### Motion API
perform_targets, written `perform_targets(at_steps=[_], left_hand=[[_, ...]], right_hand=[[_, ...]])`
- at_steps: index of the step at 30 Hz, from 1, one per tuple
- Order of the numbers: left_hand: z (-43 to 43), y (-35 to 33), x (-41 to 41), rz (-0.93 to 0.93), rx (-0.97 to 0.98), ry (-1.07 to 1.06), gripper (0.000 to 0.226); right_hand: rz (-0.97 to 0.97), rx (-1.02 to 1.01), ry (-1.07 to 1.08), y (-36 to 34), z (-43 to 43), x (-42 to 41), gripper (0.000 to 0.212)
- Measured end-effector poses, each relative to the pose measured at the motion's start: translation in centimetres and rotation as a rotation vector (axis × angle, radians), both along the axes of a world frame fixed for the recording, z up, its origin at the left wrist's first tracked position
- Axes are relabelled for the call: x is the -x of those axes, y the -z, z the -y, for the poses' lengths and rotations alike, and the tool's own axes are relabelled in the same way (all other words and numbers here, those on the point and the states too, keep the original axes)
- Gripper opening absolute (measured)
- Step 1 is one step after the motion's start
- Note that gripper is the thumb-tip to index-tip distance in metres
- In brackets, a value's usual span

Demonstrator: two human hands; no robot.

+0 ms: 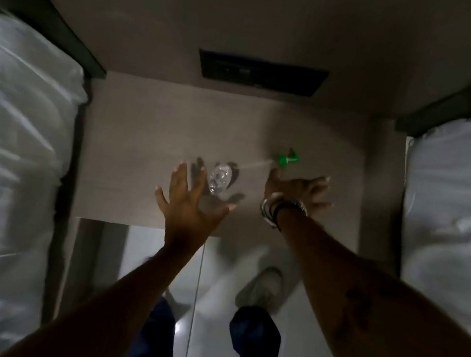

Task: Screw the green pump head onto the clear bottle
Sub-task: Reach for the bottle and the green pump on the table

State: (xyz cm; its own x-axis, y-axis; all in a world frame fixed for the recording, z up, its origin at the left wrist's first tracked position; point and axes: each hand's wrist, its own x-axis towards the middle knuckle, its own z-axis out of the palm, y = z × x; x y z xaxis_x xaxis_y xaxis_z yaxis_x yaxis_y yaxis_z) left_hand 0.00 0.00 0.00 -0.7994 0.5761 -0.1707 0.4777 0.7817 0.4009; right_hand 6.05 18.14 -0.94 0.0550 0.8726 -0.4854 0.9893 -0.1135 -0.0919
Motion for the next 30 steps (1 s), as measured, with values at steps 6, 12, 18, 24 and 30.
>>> perform_targets(at_steps=[6,12,18,24,30], left_hand=[[-1.6,3.7,0.9,-0.009,0.029,-0.074,0.089],[-1.7,5.1,1.5,-0.015,0.070,-0.056,0.086],[-2.2,4.5,1.8,-0.013,-0.002,-0.024,0.086],[-2.7,4.3,2.3,-0.008,0.012,-0.009,0.085],[-2.5,4.6,2.5,0.023,0.016,-0.037,0.087]], right_hand=[[0.052,-0.006,0.051,3.2,-3.3,4.1,0.059],[0.140,0.033,0.104,4.0,-4.9,5.5,0.058],[0.178,0.066,0.072,3.7,-5.6,7.1,0.052],[0.182,0.063,0.115,4.2,-5.6,6.8,0.057],[0.151,0.017,0.060,4.4,-5.4,5.8,0.055]])
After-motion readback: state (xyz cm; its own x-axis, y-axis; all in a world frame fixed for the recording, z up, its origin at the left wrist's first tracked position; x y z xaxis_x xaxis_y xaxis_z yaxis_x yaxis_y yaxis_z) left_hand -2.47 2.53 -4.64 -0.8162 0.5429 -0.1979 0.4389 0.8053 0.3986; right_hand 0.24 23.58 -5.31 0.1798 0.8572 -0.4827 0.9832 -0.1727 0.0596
